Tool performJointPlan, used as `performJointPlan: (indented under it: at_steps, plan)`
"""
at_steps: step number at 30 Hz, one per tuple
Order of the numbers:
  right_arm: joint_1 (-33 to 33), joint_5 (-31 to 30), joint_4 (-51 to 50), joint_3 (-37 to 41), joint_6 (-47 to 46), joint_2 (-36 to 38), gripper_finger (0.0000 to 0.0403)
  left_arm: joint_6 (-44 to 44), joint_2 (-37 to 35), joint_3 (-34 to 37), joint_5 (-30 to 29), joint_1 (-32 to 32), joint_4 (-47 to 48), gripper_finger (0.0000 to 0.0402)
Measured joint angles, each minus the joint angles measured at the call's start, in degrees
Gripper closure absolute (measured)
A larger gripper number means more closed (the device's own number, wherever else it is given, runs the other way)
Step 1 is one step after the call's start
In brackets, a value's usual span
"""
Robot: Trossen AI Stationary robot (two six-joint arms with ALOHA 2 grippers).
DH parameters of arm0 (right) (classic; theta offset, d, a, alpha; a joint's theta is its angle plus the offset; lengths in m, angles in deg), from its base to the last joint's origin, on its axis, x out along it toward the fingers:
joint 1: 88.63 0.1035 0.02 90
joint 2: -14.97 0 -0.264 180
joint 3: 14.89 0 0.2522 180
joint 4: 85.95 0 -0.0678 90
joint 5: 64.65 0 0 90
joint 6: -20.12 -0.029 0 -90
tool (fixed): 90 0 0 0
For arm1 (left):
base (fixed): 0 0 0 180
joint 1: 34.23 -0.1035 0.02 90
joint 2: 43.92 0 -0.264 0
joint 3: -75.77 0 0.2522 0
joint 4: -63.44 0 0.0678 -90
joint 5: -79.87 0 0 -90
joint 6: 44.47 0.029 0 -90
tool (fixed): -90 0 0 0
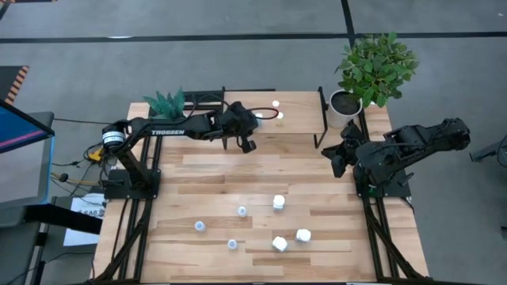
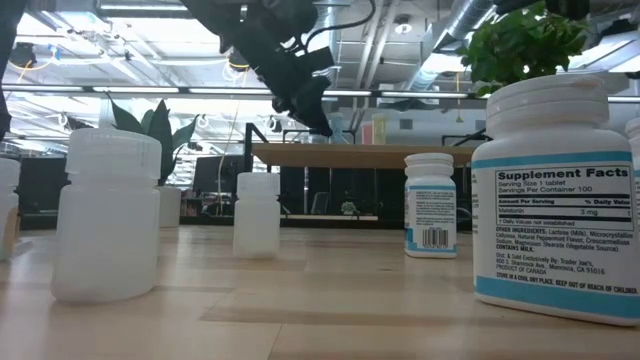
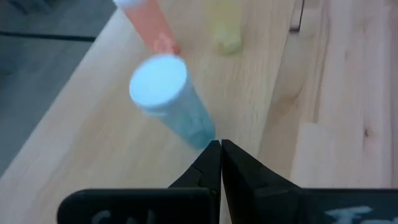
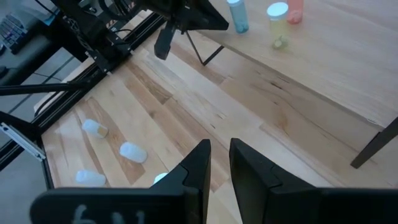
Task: Pick and place medicine bottles onto shelf by color
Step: Adjust the blue pill bottle on the shelf
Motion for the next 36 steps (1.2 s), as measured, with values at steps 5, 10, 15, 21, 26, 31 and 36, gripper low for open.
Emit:
performJointPlan:
  at_steps: [5, 10, 15, 21, 26, 31, 36]
  plan:
    - [-0.01, 0.0, 0.0, 0.0, 0.0, 0.0, 0.0321, 0.08, 0.0, 0.0, -2.92, 0.02, -0.48, 0.0401]
    - [-0.01, 0.0, 0.02, 0.0, 0.0, 0.0, 0.0321, 1.3, 0.0, 0.0, -4.39, 0.02, -1.13, 0.0401]
    - [0.0, 0.0, 0.02, 0.0, 0.02, 0.0, 0.0321, 1.38, 0.0, 0.0, -4.12, -0.02, -3.09, 0.0401]
    - [0.01, 0.0, 0.02, 0.0, -0.02, 0.0, 0.0321, 1.37, 0.0, 0.0, -3.4, -0.02, -4.68, 0.0401]
    - [0.0, 0.02, 0.02, 0.0, -0.76, 0.0, 0.0321, 1.35, -0.02, 0.0, -2.97, -0.02, -5.12, 0.0401]
    - [-0.01, 0.04, 0.03, 0.0, -0.9, 0.0, 0.0321, 0.98, -0.02, 0.0, -2.95, -0.02, -5.37, 0.0401]
    - [0.0, 0.04, 0.22, 0.0, -0.92, 0.0, 0.0321, 0.22, 1.85, 0.0, -2.59, 0.18, -7.45, 0.0401]
